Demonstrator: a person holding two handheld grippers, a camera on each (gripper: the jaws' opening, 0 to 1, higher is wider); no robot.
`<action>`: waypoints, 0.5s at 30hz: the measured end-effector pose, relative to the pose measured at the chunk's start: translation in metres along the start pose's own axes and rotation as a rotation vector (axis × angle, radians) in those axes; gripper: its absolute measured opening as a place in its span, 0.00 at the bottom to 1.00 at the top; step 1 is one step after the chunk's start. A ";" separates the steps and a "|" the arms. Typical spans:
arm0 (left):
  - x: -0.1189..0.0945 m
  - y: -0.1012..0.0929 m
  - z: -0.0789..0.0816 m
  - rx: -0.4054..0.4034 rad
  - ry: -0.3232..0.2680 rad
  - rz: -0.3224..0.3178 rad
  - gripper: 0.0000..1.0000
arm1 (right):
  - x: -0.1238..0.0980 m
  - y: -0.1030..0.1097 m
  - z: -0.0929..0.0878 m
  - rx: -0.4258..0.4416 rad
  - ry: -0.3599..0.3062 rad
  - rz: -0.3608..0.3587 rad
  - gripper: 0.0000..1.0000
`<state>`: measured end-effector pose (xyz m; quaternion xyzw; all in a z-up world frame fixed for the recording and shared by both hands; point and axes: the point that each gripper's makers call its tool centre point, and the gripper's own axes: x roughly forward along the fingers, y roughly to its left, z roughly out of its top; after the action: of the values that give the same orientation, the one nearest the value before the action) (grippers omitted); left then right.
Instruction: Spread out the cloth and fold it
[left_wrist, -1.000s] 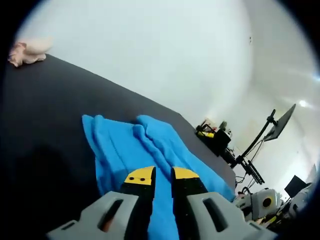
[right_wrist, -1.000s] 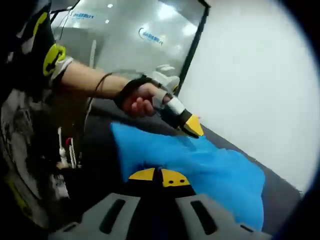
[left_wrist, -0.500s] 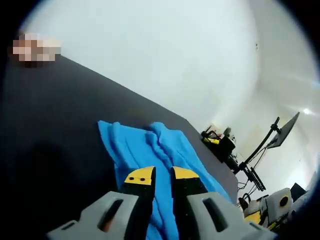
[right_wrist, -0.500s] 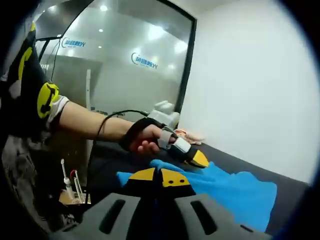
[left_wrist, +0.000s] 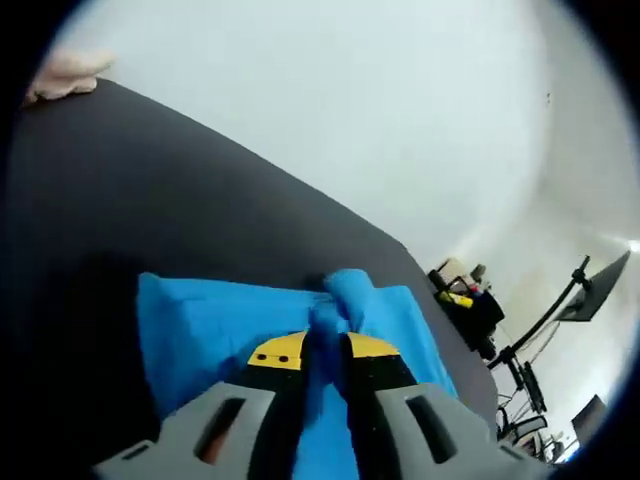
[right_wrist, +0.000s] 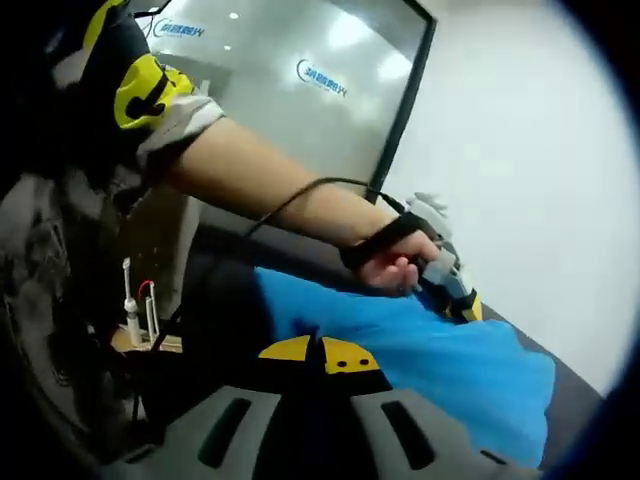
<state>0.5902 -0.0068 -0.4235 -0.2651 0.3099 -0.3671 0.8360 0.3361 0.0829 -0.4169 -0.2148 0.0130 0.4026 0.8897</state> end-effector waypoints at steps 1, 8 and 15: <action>0.003 -0.004 0.002 -0.023 -0.010 -0.021 0.12 | 0.000 0.000 0.000 0.000 -0.001 0.000 0.01; 0.013 -0.016 -0.013 0.185 0.083 -0.039 0.06 | 0.002 0.000 0.002 0.018 -0.005 0.005 0.01; -0.007 -0.025 -0.003 0.176 0.087 -0.115 0.00 | 0.002 -0.002 0.005 -0.002 -0.014 -0.022 0.01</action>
<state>0.5736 -0.0164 -0.4064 -0.1916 0.2967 -0.4515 0.8194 0.3381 0.0853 -0.4115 -0.2129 0.0043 0.3944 0.8939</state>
